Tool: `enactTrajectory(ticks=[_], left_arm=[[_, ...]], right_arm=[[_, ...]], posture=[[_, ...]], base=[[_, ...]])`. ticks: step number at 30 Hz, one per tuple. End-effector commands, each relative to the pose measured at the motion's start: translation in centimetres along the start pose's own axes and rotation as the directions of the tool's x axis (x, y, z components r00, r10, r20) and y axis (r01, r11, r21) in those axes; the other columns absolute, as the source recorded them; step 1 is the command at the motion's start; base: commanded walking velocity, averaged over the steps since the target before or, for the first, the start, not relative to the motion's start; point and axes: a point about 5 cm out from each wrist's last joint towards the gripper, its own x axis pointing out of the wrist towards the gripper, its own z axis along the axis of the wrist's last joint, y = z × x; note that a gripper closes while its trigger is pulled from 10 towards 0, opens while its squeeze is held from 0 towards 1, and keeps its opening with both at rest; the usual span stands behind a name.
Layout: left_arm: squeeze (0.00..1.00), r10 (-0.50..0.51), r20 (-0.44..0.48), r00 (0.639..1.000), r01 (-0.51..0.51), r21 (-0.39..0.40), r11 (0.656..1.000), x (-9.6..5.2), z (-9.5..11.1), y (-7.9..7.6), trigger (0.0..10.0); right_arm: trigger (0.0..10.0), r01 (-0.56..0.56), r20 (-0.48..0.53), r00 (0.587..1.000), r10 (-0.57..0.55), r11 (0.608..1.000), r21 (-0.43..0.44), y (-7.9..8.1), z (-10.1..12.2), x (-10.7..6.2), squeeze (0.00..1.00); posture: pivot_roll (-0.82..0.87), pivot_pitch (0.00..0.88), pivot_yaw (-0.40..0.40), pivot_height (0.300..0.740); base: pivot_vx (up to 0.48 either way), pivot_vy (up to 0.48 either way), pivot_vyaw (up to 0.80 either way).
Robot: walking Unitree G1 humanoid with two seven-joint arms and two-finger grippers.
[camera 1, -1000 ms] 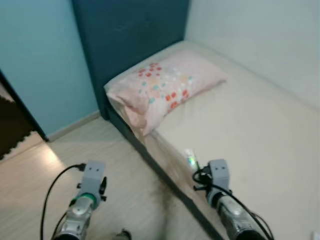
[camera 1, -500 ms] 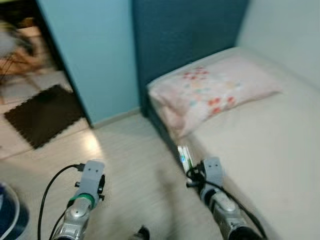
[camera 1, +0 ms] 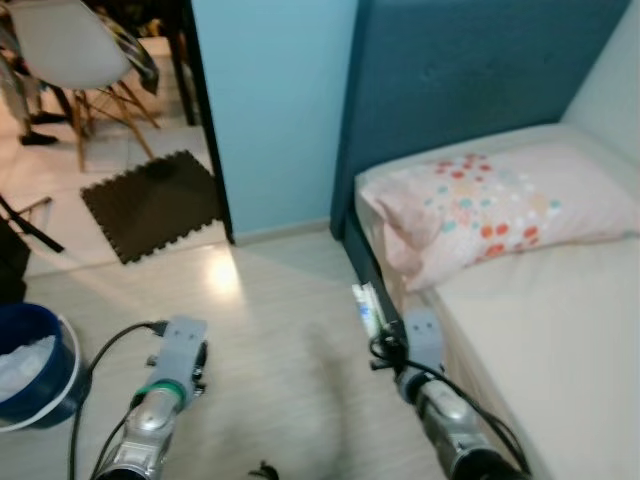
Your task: Clean up the room
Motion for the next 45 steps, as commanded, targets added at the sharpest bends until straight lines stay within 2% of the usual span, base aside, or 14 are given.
enactTrajectory(ticks=[1, 13, 28, 45], left_arm=[[0.0, 0.001, -0.041, 0.999, -0.001, -0.004, 1.0, -0.5, -1.2, -0.2, 10.0], [0.0, 0.023, -0.037, 0.999, -0.024, -0.027, 0.999, -0.9, -1.5, -0.5, 10.0], [0.0, 0.048, -0.032, 0.998, -0.049, -0.034, 0.998, -0.9, -1.3, -0.4, 10.0], [0.0, 0.063, -0.026, 0.998, -0.064, -0.028, 0.998, -0.7, -1.0, -0.5, 10.0]], right_arm=[[10.0, -0.007, -0.005, 1.0, 0.007, 1.0, -0.018, -0.1, -0.1, -0.1, 0.0], [10.0, -0.054, 0.056, 0.997, 0.058, 0.997, -0.061, 0.6, 1.3, 0.5, 0.0], [10.0, -0.09, 0.06, 0.994, 0.094, 0.994, -0.069, 1.4, 1.3, 0.6, 0.0], [10.0, -0.099, 0.063, 0.993, 0.104, 0.992, -0.078, 1.6, 1.5, 0.7, 0.0]], posture=[[-0.01, 0.0, -0.001, 0.72], [0.0, 0.0, -0.016, 0.72], [0.0, 0.0, -0.014, 0.72], [0.0, 0.0, -0.017, 0.72]], base=[[0.0, 0.0, 0.73], [0.0, 0.0, 0.72], [0.0, 0.0, 0.72], [0.411, 0.0, 0.72]])
